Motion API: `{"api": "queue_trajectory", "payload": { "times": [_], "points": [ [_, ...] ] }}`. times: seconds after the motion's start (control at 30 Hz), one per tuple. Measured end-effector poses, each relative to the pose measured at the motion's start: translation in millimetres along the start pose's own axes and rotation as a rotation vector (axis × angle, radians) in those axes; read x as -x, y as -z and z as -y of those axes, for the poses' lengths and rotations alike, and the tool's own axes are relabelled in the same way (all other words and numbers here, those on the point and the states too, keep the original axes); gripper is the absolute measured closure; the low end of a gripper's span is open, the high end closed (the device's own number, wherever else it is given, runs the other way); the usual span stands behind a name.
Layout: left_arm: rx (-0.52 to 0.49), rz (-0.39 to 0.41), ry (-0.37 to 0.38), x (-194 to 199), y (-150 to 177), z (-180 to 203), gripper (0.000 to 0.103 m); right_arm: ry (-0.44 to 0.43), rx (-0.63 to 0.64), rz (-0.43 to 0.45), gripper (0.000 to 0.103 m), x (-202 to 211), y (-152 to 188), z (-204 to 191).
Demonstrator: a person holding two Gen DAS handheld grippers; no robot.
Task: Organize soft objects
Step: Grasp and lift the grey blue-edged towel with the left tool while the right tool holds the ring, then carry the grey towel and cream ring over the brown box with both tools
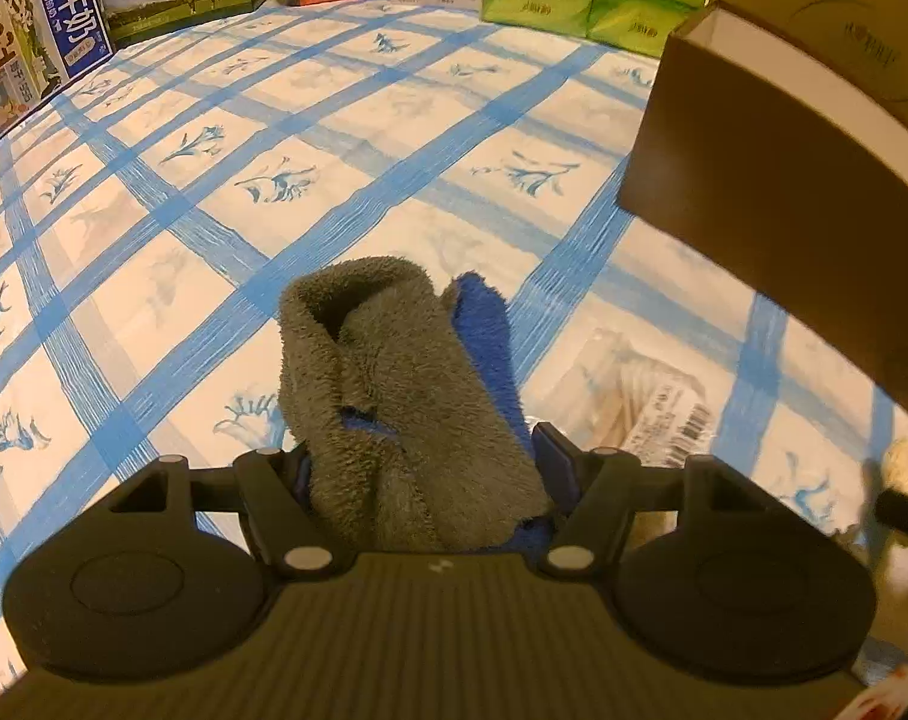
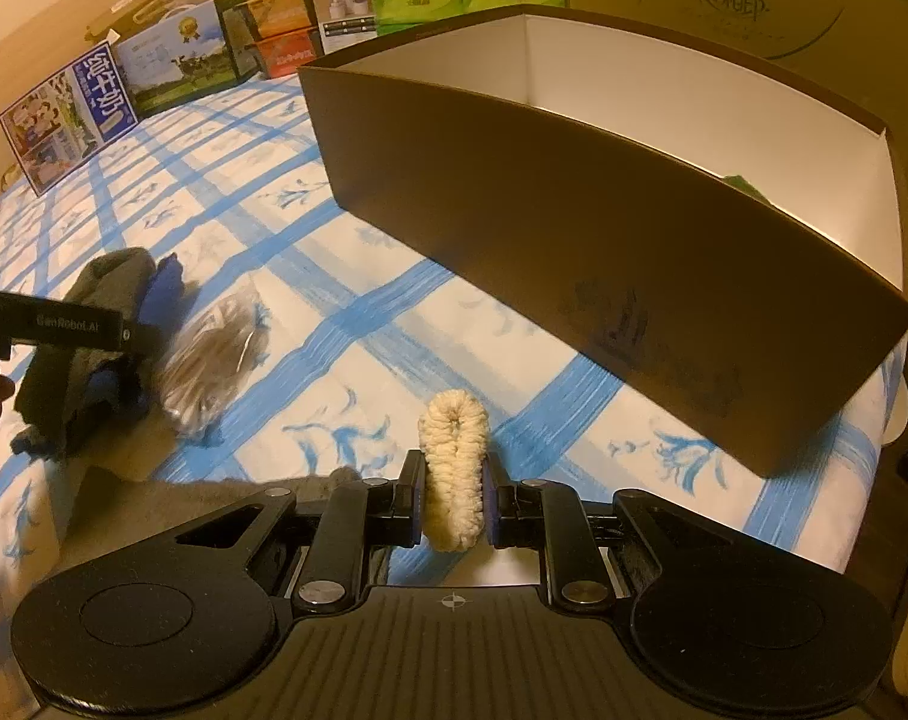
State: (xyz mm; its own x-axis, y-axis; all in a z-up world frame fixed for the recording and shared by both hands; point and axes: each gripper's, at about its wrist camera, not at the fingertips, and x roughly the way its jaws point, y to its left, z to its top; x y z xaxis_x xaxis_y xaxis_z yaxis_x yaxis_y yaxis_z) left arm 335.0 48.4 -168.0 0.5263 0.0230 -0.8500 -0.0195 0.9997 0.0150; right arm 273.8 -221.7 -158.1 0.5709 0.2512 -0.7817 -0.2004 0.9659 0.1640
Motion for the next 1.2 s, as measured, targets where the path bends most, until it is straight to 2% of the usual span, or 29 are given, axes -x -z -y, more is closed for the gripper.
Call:
{"api": "queue_trajectory", "payload": {
  "times": [0.13, 0.3, 0.57, 0.67, 0.93, 1.2],
  "points": [
    [-0.015, -0.009, -0.019, -7, -1, 0, 0.038, 0.0, -0.01, 0.004, 0.084, -9, -8, 4],
    [-0.03, -0.007, -0.024, -9, -1, -2, 0.046, 0.0, -0.014, 0.021, 0.084, -17, -20, 6],
    [-0.033, -0.002, -0.012, -6, -3, -11, 0.068, -0.004, -0.016, 0.034, 0.084, -23, -30, 5],
    [-0.048, 0.002, -0.01, -2, -2, -12, 0.074, -0.006, -0.012, 0.037, 0.084, -21, -31, 3],
    [-0.036, 0.015, -0.002, 20, -2, -17, 0.076, -0.009, -0.004, 0.062, 0.084, -7, -33, 0],
    [-0.042, 0.072, 0.007, 66, -2, -18, 0.076, -0.015, 0.0, 0.115, 0.084, 18, -38, -3]
  ]
}}
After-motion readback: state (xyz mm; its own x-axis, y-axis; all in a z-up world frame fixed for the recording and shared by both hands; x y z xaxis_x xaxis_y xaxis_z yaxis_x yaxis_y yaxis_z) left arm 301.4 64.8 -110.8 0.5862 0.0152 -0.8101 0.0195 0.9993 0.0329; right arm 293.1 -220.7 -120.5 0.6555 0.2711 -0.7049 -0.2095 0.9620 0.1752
